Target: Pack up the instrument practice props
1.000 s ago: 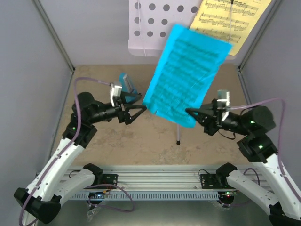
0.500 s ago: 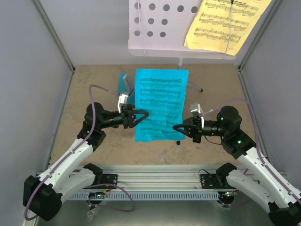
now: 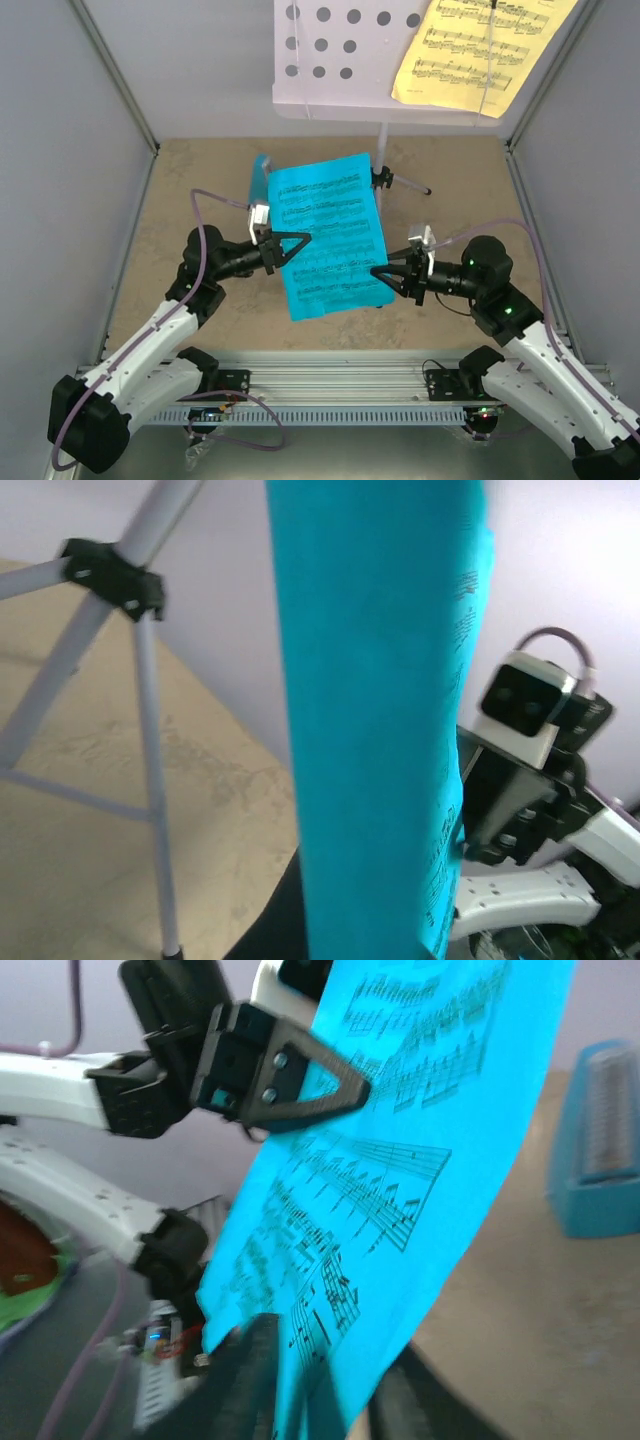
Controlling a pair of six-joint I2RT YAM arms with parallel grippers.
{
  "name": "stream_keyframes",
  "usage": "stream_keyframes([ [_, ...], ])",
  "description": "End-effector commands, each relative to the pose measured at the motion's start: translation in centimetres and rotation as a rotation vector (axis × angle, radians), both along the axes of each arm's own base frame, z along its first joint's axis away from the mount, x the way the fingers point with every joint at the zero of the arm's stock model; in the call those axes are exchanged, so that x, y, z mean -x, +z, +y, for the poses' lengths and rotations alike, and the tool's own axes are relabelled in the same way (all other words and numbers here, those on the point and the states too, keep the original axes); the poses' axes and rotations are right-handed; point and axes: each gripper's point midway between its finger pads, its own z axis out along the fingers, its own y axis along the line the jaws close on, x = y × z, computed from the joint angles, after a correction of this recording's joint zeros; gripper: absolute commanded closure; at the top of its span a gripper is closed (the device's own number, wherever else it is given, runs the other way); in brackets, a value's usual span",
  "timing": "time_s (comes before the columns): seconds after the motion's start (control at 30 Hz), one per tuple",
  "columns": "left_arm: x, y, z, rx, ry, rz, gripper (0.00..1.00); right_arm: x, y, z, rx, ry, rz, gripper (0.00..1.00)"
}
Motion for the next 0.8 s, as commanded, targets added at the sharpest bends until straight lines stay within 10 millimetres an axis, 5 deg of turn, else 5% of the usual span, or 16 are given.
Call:
stream_keyframes([
  [0.0,-1.7,-4.0,1.5,-0.035,0.160,0.117,1.00,-3.0,-1.1,-1.9,0.043,-0.232,-0.020,0.47],
  [0.07,-3.0,-8.0,2.9,-0.073,0.286,0.251,1.00,-4.6,-1.9,-3.2,0.075,-0.360,-0.010,0.15],
  [0.17,-3.6,-16.6,6.0,-0.173,0.499,0.507,1.00,-5.6,-2.5,-4.7,0.103,-0.467,-0.025,0.03],
  [0.23,-2.9,-20.4,7.1,-0.163,0.551,0.619,1.00,-5.8,-2.6,-5.2,0.108,-0.500,-0.036,0.02],
  [0.4,-2.1,-24.9,9.0,-0.082,0.639,0.774,1.00,-6.0,-2.6,-6.1,0.119,-0.554,-0.033,0.02],
  [0.57,-2.0,-26.8,10.1,-0.145,0.705,0.808,0.97,-6.8,-2.9,-7.3,0.108,-0.639,-0.019,0.02],
  [0.67,-2.0,-27.1,10.8,-0.179,0.739,0.805,0.76,-7.1,-3.1,-7.8,0.106,-0.681,-0.001,0.02],
  [0.77,-2.3,-26.5,11.9,-0.183,0.812,0.790,0.20,-6.4,-2.2,-7.3,0.075,-0.631,-0.023,0.02],
])
